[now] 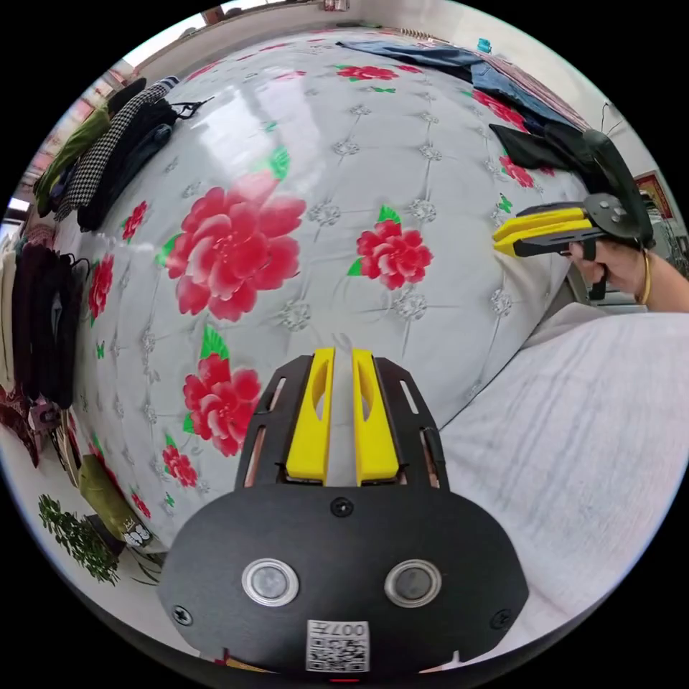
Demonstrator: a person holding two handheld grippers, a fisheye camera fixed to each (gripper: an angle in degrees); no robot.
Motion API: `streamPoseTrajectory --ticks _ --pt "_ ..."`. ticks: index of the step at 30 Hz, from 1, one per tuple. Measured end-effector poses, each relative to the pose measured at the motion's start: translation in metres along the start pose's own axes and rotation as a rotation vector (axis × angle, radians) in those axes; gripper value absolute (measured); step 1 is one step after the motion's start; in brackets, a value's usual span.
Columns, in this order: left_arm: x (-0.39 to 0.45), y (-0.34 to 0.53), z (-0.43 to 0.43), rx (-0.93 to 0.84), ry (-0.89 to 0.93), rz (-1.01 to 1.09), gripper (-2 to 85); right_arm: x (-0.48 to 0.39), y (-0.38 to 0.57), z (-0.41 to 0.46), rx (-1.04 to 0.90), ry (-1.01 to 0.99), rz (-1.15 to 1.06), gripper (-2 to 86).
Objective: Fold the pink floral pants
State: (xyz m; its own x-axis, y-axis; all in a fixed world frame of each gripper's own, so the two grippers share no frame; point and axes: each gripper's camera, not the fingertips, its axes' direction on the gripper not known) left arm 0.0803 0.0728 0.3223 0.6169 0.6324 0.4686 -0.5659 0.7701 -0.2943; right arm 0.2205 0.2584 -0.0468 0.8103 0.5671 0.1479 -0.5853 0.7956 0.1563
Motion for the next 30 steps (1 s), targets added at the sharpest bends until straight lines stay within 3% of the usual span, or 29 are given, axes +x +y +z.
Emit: streamPoseTrajectory --ticks 4,7,9,14,18,24,28,30 --pt "0.034 -0.04 0.012 -0.041 0.045 -0.064 4.6 0.053 0.046 -0.064 0.203 -0.021 0.173 5.3" --pt "0.05 -0.06 0.024 -0.094 -0.013 -0.077 4.2 0.121 0.095 -0.157 0.399 0.128 0.268 6.9" --pt "0.054 -0.066 0.026 -0.118 -0.045 -0.078 4.1 0.194 0.143 -0.246 0.536 0.278 0.449 7.7" --pt "0.051 -0.07 0.029 -0.123 -0.066 -0.077 3.9 0.31 0.215 -0.409 0.713 0.563 0.684 8.2" --pt "0.046 -0.075 0.03 -0.153 -0.067 -0.096 3.9 0.386 0.225 -0.499 0.674 0.754 0.745 8.7" --pt "0.018 -0.084 0.032 -0.236 0.013 -0.206 3.9 0.453 0.192 -0.543 0.492 0.846 0.693 8.9" --pt "0.007 -0.078 0.03 -0.238 0.012 -0.279 4.0 0.491 0.182 -0.543 0.395 0.796 0.776 7.7" --pt "0.006 -0.073 0.028 -0.229 -0.004 -0.302 3.9 0.505 0.199 -0.562 0.509 0.697 0.92 5.2"
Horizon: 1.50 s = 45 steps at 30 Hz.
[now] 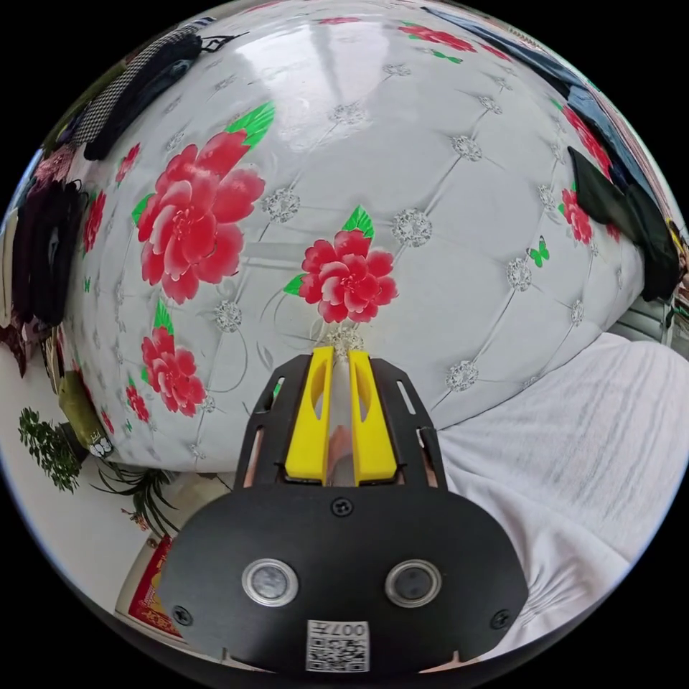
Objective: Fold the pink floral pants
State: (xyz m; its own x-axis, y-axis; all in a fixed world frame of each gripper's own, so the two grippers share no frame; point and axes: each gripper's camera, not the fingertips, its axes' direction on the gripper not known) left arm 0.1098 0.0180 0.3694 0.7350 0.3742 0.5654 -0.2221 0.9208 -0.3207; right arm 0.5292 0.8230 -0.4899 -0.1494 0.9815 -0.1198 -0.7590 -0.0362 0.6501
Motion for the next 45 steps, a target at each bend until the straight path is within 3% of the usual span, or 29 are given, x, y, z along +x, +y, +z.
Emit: streamPoseTrajectory --ticks 4,8,12,14,17,19,24,28,31,34,37,42,45 --pt "-0.001 0.008 -0.002 0.002 -0.069 0.012 3.5 0.013 -0.013 -0.04 0.056 -0.098 0.029 1.1" --pt "-0.012 0.015 -0.004 -0.007 -0.08 0.016 2.7 0.001 -0.002 -0.13 0.282 -0.155 -0.015 0.0" --pt "-0.045 0.035 -0.011 0.039 0.013 -0.031 0.3 -0.052 0.034 -0.229 0.476 -0.517 -0.233 -0.2" --pt "-0.068 0.059 -0.028 0.178 0.213 -0.086 -0.3 -0.099 0.057 -0.263 0.484 -0.66 -0.362 -0.2" --pt "-0.095 0.102 -0.057 0.444 0.521 -0.126 0.7 -0.201 0.119 -0.298 0.461 -0.813 -0.597 -0.2" --pt "-0.107 0.128 -0.078 0.589 0.625 -0.102 3.8 -0.266 0.165 -0.309 0.415 -0.917 -0.705 -0.2" --pt "-0.138 0.194 -0.123 0.827 0.711 0.038 12.0 -0.448 0.321 -0.339 0.141 -1.31 -1.09 -0.2" --pt "-0.193 0.25 -0.116 0.941 0.694 -0.097 12.2 -0.544 0.432 -0.368 -0.115 -1.548 -1.402 -0.1" --pt "-0.244 0.288 -0.088 0.834 0.633 -0.294 10.7 -0.592 0.485 -0.377 -0.16 -1.531 -1.566 0.5" --pt "-0.283 0.336 -0.063 0.782 0.541 -0.472 9.2 -0.612 0.486 -0.354 -0.119 -1.475 -1.497 1.5" --pt "-0.321 0.384 -0.045 0.824 0.595 -0.634 9.0 -0.623 0.469 -0.293 -0.116 -1.262 -1.35 2.7" --pt "-0.346 0.402 -0.044 0.765 0.511 -0.68 9.8 -0.604 0.39 -0.163 -0.134 -0.839 -1.01 4.2" --pt "-0.342 0.378 -0.052 0.726 0.478 -0.586 12.4 -0.589 0.337 -0.112 -0.143 -0.746 -0.844 5.1"
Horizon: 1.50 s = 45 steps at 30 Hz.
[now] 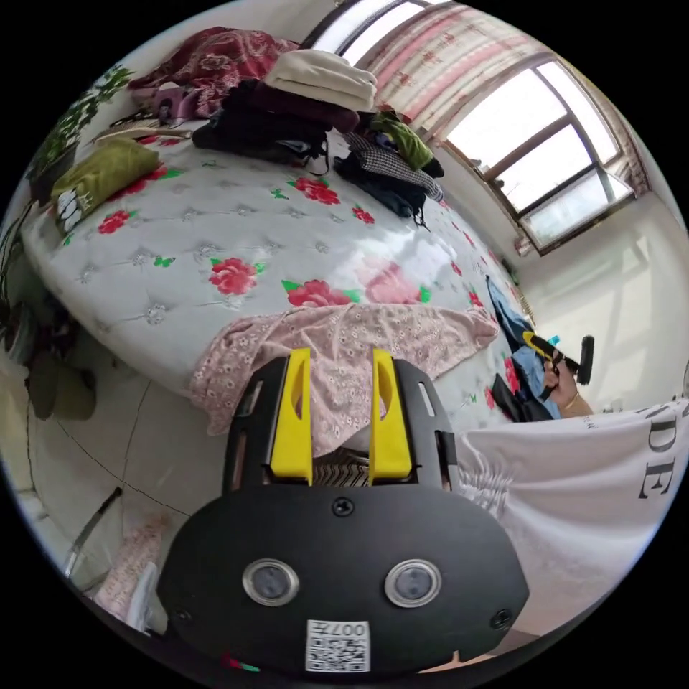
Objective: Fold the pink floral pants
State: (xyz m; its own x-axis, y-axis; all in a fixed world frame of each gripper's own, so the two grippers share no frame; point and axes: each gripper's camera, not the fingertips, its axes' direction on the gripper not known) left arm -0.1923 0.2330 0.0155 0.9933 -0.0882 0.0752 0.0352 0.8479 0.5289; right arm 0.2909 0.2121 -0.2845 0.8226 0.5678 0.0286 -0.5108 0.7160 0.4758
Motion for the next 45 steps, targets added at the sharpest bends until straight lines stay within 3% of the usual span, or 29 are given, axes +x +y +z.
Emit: streamPoseTrajectory --ticks 4,8,13,17,19,23,29,34,37,45 --pt "0.033 -0.015 0.058 -0.181 -0.107 0.129 13.1 0.064 -0.022 0.018 -0.004 0.088 0.116 6.3" --pt "0.035 -0.014 0.113 -0.355 -0.31 0.067 6.6 0.117 -0.048 0.058 -0.054 0.164 0.184 6.9" --pt "0.03 -0.03 0.11 -0.414 -0.24 0.01 0.1 0.157 -0.075 0.107 -0.121 0.193 0.181 5.8" --pt "0.016 -0.049 0.08 -0.311 -0.131 -0.12 -0.7 0.188 -0.084 0.16 -0.276 0.165 0.188 1.7" --pt "0.013 -0.064 0.06 -0.226 -0.071 -0.152 -0.8 0.192 -0.09 0.159 -0.262 0.139 0.16 0.8" --pt "0.01 -0.113 0.03 -0.162 -0.042 -0.139 -0.9 0.196 -0.128 0.099 -0.043 -0.102 0.112 0.0" --pt "0.051 -0.221 -0.073 0.187 0.11 0.039 -0.9 0.165 -0.195 -0.033 0.268 -0.309 -0.028 -0.2" --pt "0.112 -0.225 -0.135 0.242 -0.103 0.292 -0.9 0.155 -0.178 -0.148 0.565 -0.44 -0.109 -0.3" --pt "0.12 -0.19 -0.149 0.26 -0.237 0.358 -1.0 0.16 -0.144 -0.16 0.506 -0.387 -0.124 -0.3" --pt "0.043 -0.105 -0.099 0.106 -0.121 0.065 -0.8 0.241 0.002 -0.06 0.217 -0.356 0.194 -0.3"
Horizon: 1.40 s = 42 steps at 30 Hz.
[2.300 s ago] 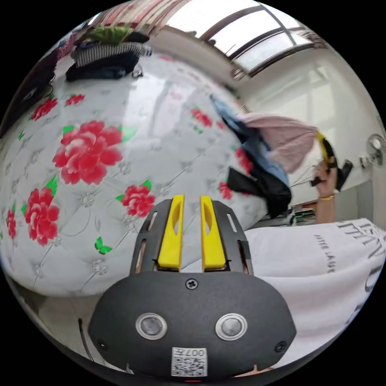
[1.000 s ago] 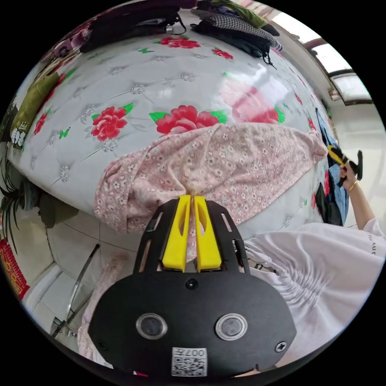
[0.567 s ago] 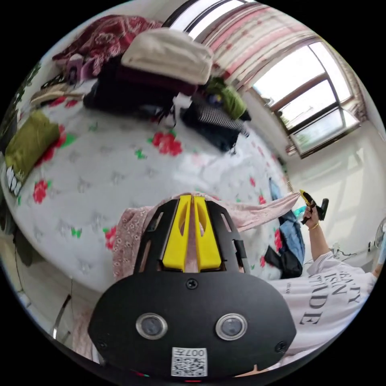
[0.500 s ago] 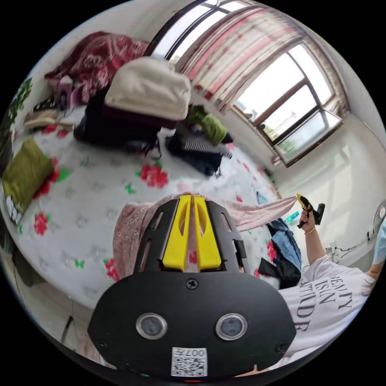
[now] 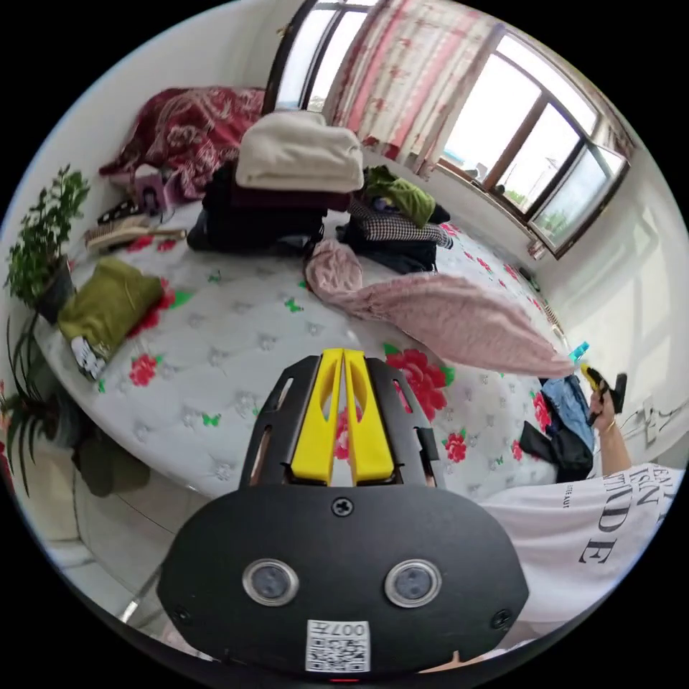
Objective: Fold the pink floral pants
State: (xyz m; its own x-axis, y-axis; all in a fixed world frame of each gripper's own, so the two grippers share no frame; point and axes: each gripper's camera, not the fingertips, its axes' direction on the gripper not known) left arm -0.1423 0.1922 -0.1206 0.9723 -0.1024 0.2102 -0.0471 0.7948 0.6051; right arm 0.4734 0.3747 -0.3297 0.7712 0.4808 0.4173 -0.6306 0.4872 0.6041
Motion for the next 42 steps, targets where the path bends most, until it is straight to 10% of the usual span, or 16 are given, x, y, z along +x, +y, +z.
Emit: streamPoseTrajectory --ticks 5,26,42 --pt "-0.012 0.02 0.07 -0.105 0.133 -0.131 0.5 0.024 0.032 -0.026 0.131 -0.014 0.098 0.1" --pt "-0.035 -0.062 0.173 -0.223 0.096 -0.199 6.7 0.053 0.068 0.231 -0.514 0.529 0.072 1.7" --pt "-0.034 -0.133 0.276 -0.255 0.39 -0.38 -0.4 -0.08 -0.016 -0.047 0.083 0.255 -0.028 -0.3"
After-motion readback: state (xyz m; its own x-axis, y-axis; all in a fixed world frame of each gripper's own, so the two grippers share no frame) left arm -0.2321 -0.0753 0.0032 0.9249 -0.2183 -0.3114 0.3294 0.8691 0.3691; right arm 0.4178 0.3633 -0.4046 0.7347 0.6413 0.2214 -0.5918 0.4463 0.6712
